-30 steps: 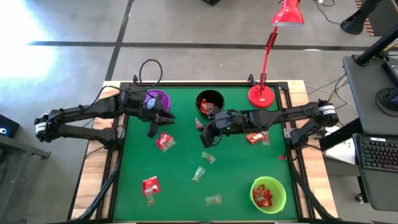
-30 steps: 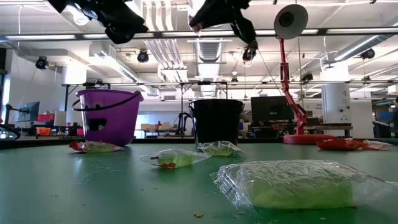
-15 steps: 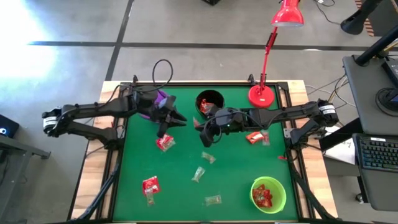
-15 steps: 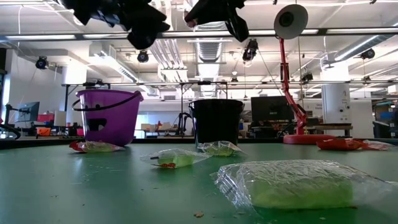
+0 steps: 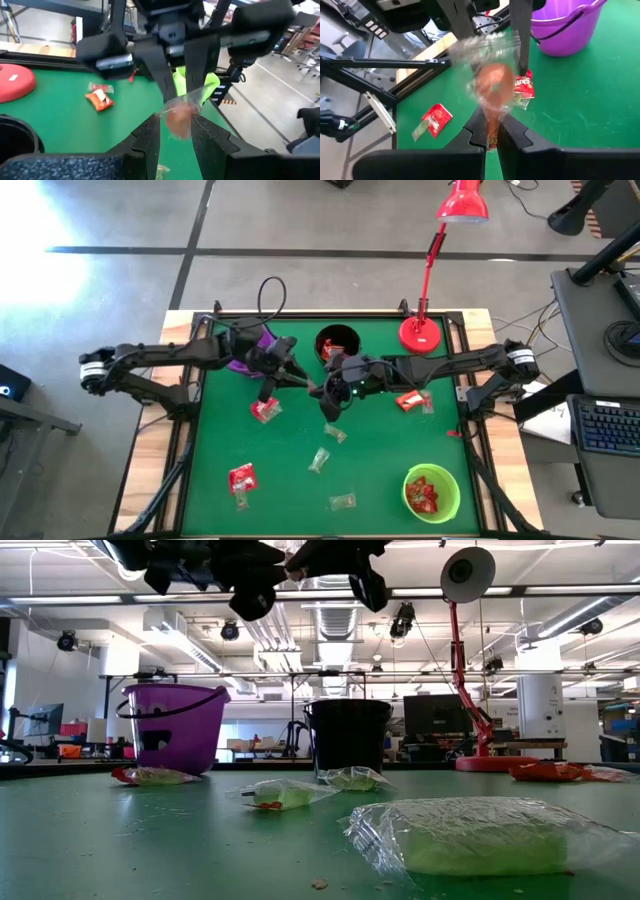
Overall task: Sort candy
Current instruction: Put the orange gummy into the violet bucket
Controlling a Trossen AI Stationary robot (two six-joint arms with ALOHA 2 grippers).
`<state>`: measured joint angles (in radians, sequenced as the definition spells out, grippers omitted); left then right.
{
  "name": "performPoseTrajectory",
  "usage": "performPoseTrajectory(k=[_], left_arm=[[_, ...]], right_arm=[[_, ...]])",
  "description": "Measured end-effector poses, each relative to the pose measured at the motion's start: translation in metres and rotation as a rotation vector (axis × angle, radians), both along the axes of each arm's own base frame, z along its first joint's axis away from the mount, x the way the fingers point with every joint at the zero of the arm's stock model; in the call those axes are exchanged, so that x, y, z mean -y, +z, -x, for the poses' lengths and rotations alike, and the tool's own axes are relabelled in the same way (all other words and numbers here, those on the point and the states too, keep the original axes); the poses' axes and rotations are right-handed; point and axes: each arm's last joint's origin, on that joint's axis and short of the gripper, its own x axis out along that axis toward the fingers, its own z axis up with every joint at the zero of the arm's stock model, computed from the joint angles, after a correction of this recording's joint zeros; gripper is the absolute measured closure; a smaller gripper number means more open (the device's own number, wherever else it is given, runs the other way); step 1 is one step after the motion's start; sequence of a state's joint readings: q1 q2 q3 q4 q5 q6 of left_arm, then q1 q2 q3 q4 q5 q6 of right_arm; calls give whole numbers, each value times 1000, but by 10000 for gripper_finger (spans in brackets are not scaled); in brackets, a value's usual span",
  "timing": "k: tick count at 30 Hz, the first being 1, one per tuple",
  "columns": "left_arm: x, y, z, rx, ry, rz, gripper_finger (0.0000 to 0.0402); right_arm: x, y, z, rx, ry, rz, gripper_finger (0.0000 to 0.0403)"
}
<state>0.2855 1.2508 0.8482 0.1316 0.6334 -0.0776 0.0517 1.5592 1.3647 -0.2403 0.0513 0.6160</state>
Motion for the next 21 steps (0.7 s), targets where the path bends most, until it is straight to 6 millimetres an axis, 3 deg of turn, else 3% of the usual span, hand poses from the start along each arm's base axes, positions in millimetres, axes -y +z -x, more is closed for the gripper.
performPoseTrajectory(k=[16,21], left_arm=[[-3,-7,-8,9,-101,38,311],[-4,-6,-8,27,-99,31,339]], right_arm=[[6,-5,-3,-20,-10,-7,390],[6,-4,-3,-15,-15,-10,390]])
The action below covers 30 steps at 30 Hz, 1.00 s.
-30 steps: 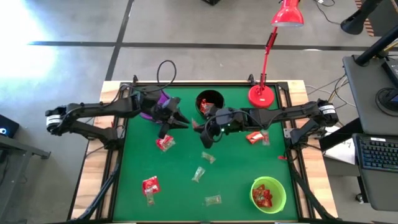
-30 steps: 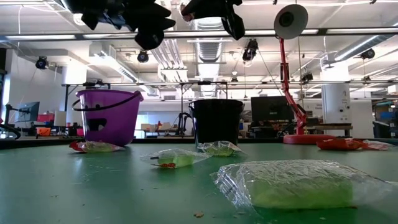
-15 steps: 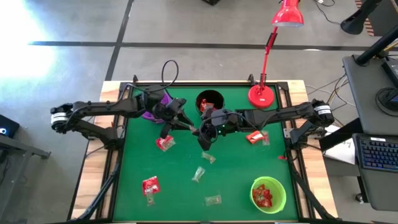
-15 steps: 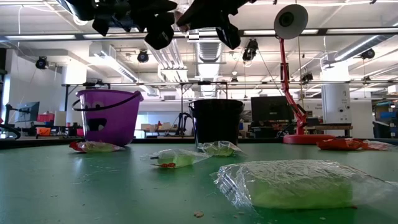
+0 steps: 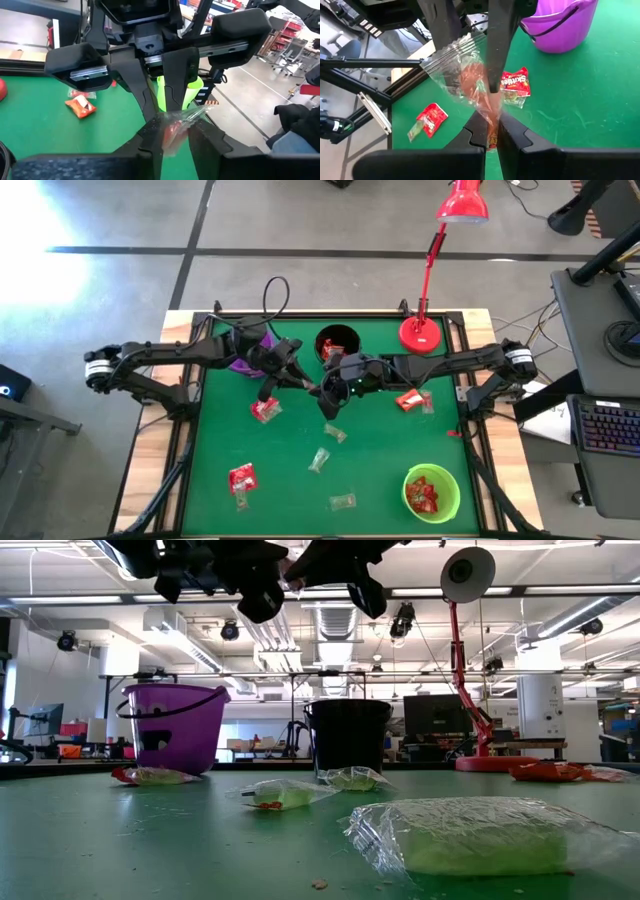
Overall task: Sort candy
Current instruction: Put the orange gummy into the violet bucket
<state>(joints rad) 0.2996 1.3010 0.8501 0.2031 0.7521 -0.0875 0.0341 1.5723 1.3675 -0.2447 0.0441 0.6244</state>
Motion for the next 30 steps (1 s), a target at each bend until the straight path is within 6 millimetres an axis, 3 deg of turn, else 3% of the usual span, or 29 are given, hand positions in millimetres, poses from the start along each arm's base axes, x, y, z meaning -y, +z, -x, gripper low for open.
performPoseTrajectory(k=[5,10,21,30], left_arm=[[-1,0,0,4,0,-10,393],[-1,0,0,7,-2,-12,393],[-5,-3,3,-37,15,1,401],[-28,-16,25,-224,115,28,401]], right_arm=[[0,1,0,1,-8,-12,390],[1,4,0,8,-6,-6,376],[3,7,0,13,-9,-3,285],[3,10,5,-3,-10,-2,270]])
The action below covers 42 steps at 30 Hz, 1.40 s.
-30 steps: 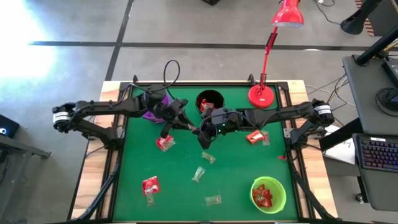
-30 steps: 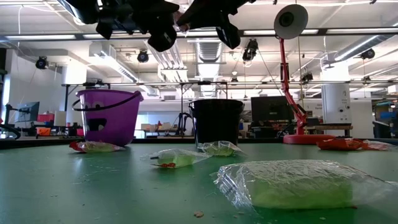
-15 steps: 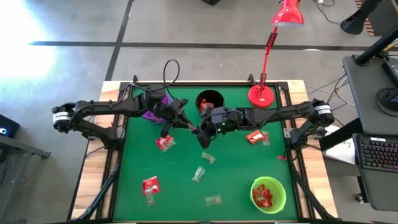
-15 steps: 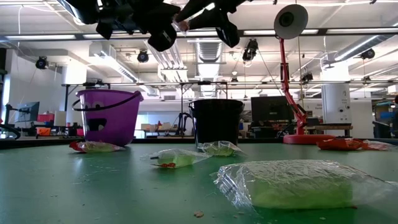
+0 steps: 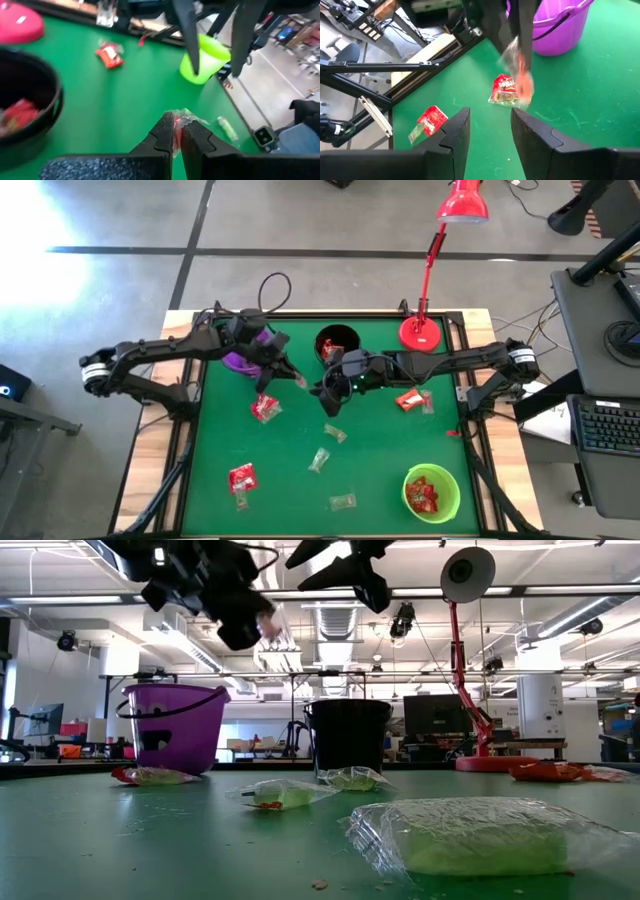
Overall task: Sort candy
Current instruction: Put the orange gummy into the violet bucket
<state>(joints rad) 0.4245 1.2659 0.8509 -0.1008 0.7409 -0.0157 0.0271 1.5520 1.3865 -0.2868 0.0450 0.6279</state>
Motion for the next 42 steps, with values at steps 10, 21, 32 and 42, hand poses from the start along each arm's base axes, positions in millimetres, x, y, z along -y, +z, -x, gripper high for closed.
performPoseTrajectory(k=[10,21,32,42], left_arm=[[-19,3,37,-139,99,-18,402],[-27,36,74,-427,253,-221,401],[-31,29,82,-587,367,-324,401],[-31,6,84,-694,346,-328,397]], right_arm=[[0,-4,2,-44,1,3,269],[1,-4,3,-55,27,61,276],[4,-5,2,-56,18,61,281],[9,-5,2,-59,26,97,296]])
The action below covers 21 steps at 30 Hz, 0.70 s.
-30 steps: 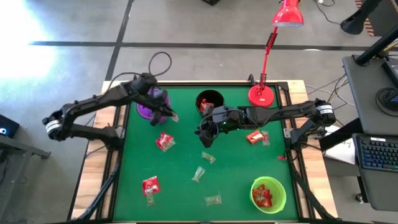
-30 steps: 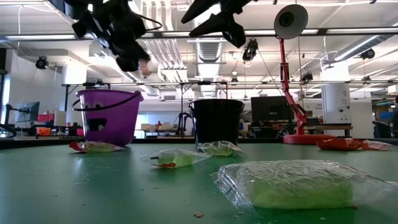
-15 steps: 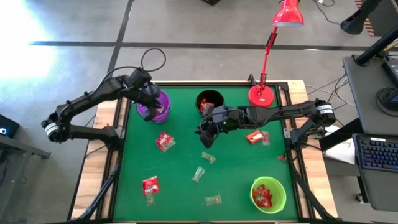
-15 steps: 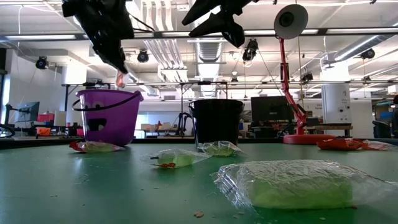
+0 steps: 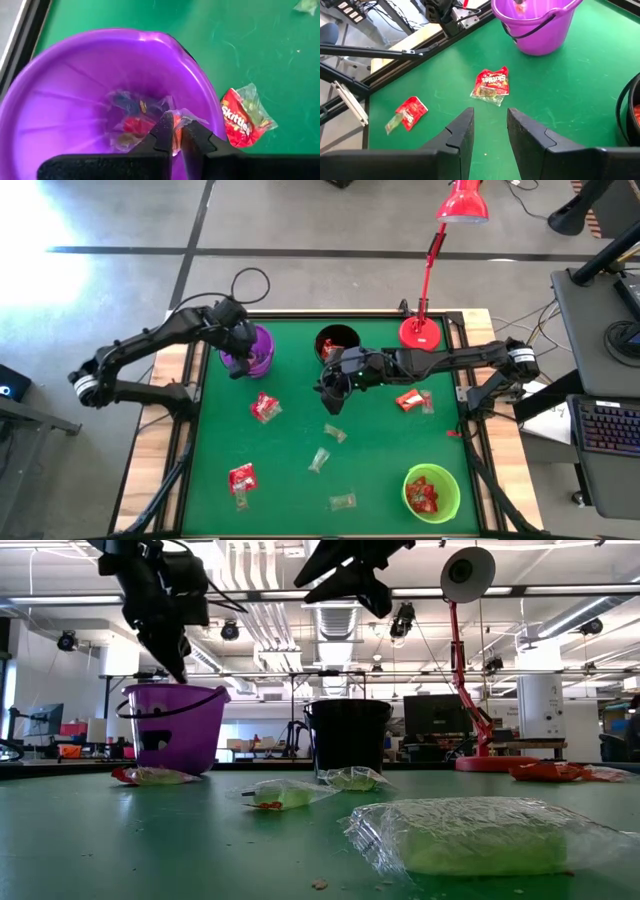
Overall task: Sort candy
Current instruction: Put the orange gummy into the violet bucket, then put the green gummy into the violet bucket
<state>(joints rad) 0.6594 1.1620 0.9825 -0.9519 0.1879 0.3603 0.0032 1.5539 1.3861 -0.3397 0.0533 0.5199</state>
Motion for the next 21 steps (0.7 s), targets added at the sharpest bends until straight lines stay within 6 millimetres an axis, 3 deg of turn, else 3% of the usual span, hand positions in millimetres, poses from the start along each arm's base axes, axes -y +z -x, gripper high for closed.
performPoseTrajectory(k=[15,21], left_arm=[[-2,0,2,-48,46,-77,320],[4,18,10,-17,49,-98,310]], right_arm=[[1,0,0,-1,-2,-3,274],[1,-8,-3,-33,5,9,261]])
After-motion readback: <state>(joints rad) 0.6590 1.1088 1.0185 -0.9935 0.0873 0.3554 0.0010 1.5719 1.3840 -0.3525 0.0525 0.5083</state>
